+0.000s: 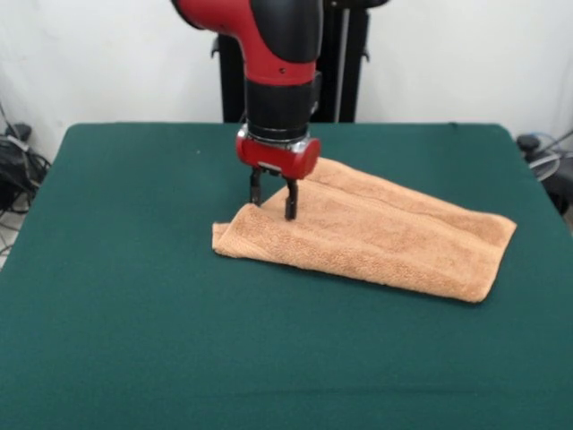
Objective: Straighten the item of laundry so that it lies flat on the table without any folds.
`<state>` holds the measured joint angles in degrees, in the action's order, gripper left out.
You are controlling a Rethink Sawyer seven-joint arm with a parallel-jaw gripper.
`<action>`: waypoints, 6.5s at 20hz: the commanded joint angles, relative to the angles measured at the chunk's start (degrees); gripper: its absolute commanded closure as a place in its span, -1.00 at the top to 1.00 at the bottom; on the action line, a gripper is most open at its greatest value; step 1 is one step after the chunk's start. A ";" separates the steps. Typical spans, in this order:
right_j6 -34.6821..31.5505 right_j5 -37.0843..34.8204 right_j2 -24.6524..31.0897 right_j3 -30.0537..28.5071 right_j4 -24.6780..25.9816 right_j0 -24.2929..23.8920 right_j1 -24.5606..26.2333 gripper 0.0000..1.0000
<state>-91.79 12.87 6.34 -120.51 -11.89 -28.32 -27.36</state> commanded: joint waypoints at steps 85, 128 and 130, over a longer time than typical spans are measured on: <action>-15.64 -3.57 17.85 -3.93 4.70 -11.90 -5.31 1.00; -10.74 -3.76 -0.13 7.22 5.61 -1.76 1.64 1.00; -11.40 -2.36 0.55 7.14 6.02 -2.19 2.14 1.00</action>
<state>-91.79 7.05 2.97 -117.82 -6.83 -29.35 -30.05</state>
